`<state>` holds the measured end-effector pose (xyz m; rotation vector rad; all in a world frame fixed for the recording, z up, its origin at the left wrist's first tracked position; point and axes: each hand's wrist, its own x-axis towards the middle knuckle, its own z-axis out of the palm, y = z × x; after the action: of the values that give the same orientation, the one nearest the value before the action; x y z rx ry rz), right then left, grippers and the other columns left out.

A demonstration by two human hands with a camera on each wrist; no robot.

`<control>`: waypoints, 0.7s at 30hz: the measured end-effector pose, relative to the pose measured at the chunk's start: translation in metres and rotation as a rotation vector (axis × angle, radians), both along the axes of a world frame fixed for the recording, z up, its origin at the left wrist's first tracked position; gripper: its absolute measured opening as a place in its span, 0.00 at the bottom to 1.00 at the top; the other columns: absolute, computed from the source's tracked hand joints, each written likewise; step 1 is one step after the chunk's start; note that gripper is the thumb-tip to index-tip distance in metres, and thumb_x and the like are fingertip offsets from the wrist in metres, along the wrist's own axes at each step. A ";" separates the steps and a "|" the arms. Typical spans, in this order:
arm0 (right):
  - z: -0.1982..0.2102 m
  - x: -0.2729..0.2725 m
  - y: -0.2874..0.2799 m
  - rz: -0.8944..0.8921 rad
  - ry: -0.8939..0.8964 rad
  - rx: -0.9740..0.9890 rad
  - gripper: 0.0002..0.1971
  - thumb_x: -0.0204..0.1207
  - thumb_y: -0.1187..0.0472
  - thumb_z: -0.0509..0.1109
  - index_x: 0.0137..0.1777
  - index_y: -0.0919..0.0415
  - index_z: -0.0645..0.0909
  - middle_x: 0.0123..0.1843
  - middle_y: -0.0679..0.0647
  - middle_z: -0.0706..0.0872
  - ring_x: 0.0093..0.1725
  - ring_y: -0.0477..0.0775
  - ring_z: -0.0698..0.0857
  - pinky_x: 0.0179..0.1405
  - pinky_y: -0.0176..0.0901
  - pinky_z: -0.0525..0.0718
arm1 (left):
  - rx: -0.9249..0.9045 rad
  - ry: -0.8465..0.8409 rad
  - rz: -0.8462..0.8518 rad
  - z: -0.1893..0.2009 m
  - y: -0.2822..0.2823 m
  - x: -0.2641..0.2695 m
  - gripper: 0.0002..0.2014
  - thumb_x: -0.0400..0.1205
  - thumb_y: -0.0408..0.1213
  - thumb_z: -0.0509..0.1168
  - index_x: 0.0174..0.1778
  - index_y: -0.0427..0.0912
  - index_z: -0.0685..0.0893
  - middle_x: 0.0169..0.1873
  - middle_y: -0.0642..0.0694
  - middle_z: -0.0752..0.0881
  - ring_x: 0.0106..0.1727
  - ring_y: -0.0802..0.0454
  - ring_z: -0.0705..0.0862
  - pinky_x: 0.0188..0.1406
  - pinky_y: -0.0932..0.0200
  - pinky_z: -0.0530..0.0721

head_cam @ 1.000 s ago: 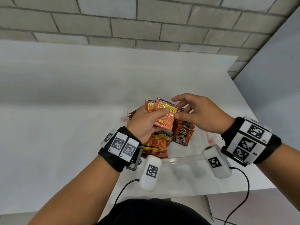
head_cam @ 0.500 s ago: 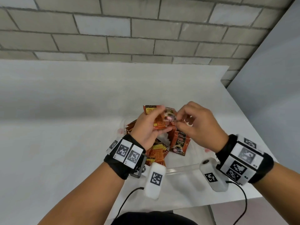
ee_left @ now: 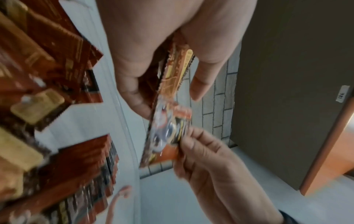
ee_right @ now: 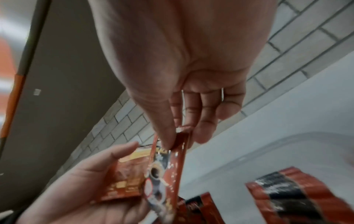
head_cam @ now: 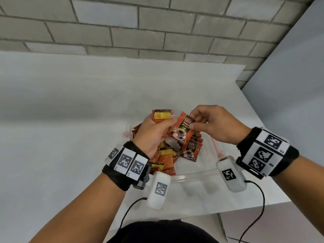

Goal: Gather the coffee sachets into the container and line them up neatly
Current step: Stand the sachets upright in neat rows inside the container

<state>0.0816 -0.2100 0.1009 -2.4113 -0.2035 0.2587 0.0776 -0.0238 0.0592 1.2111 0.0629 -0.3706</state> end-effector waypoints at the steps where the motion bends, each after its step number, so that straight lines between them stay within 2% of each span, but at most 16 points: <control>1: -0.003 0.000 -0.003 0.001 0.060 0.000 0.06 0.72 0.60 0.77 0.44 0.51 0.82 0.37 0.47 0.86 0.34 0.41 0.82 0.38 0.35 0.80 | 0.006 0.005 0.032 0.000 0.005 0.001 0.14 0.80 0.31 0.67 0.62 0.38 0.81 0.38 0.47 0.86 0.37 0.53 0.85 0.40 0.55 0.86; 3: -0.013 -0.001 -0.008 0.029 0.144 -0.116 0.08 0.71 0.61 0.78 0.40 0.51 0.81 0.34 0.45 0.85 0.32 0.38 0.81 0.35 0.31 0.76 | 0.003 0.001 0.074 0.000 0.016 0.003 0.14 0.81 0.33 0.67 0.63 0.38 0.81 0.35 0.48 0.83 0.35 0.54 0.82 0.38 0.56 0.84; 5: -0.024 -0.003 -0.010 0.074 0.194 -0.281 0.06 0.72 0.61 0.77 0.42 0.53 0.81 0.36 0.45 0.85 0.34 0.41 0.82 0.29 0.24 0.74 | -0.015 -0.001 0.090 0.001 0.026 0.002 0.13 0.81 0.33 0.66 0.62 0.38 0.81 0.32 0.48 0.83 0.34 0.54 0.82 0.36 0.58 0.83; 7: -0.034 -0.004 -0.009 0.122 0.246 -0.422 0.05 0.73 0.62 0.75 0.46 0.59 0.82 0.40 0.48 0.85 0.32 0.43 0.79 0.21 0.24 0.75 | -0.027 0.000 0.100 -0.001 0.032 0.002 0.13 0.81 0.33 0.66 0.62 0.39 0.81 0.33 0.47 0.83 0.33 0.54 0.82 0.34 0.59 0.83; 9: -0.043 -0.003 -0.007 0.178 0.276 -0.574 0.05 0.74 0.62 0.74 0.46 0.61 0.83 0.41 0.51 0.84 0.30 0.43 0.77 0.18 0.25 0.74 | -0.040 0.014 0.101 -0.003 0.035 0.000 0.12 0.82 0.33 0.66 0.61 0.39 0.82 0.35 0.46 0.82 0.33 0.53 0.83 0.34 0.59 0.83; 10: -0.047 -0.001 -0.006 0.203 0.280 -0.646 0.04 0.73 0.61 0.74 0.45 0.61 0.82 0.40 0.51 0.84 0.31 0.46 0.77 0.20 0.26 0.74 | -0.049 0.022 0.098 -0.003 0.036 -0.001 0.12 0.82 0.34 0.65 0.60 0.39 0.82 0.36 0.45 0.82 0.34 0.53 0.83 0.34 0.58 0.83; 12: -0.054 0.003 -0.004 0.233 0.283 -0.751 0.06 0.72 0.60 0.75 0.38 0.57 0.79 0.37 0.50 0.82 0.36 0.51 0.79 0.33 0.36 0.78 | -0.058 0.039 0.097 -0.004 0.038 -0.003 0.11 0.82 0.34 0.65 0.60 0.40 0.83 0.36 0.45 0.83 0.34 0.53 0.83 0.35 0.57 0.82; 13: -0.056 0.004 -0.003 0.245 0.293 -0.782 0.09 0.72 0.60 0.74 0.35 0.55 0.77 0.36 0.49 0.81 0.38 0.52 0.79 0.34 0.39 0.76 | -0.060 0.043 0.098 -0.005 0.039 -0.003 0.11 0.82 0.34 0.65 0.60 0.40 0.83 0.35 0.46 0.83 0.34 0.53 0.84 0.35 0.57 0.82; 15: -0.059 0.006 -0.001 0.270 0.304 -0.830 0.11 0.71 0.61 0.74 0.33 0.55 0.74 0.35 0.50 0.80 0.37 0.53 0.78 0.30 0.39 0.73 | -0.064 0.043 0.096 -0.006 0.042 -0.004 0.11 0.82 0.35 0.65 0.60 0.40 0.83 0.35 0.46 0.84 0.34 0.54 0.84 0.35 0.58 0.82; 18: -0.059 0.007 0.001 0.292 0.294 -0.884 0.07 0.72 0.62 0.71 0.36 0.58 0.76 0.34 0.50 0.77 0.36 0.53 0.77 0.28 0.39 0.71 | -0.073 0.031 0.092 -0.005 0.043 -0.003 0.10 0.82 0.34 0.65 0.59 0.40 0.82 0.34 0.46 0.84 0.33 0.54 0.84 0.34 0.59 0.82; 21: -0.059 0.007 0.003 0.312 0.266 -0.937 0.13 0.74 0.63 0.69 0.31 0.56 0.69 0.32 0.49 0.74 0.34 0.50 0.74 0.26 0.36 0.65 | -0.071 0.031 0.093 -0.004 0.043 -0.002 0.10 0.82 0.35 0.65 0.59 0.40 0.82 0.34 0.47 0.84 0.33 0.54 0.84 0.33 0.59 0.83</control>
<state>0.0883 -0.2065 0.0423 -3.2056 -0.4032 0.9954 0.0753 0.0195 0.0553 1.1281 0.1316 -0.3075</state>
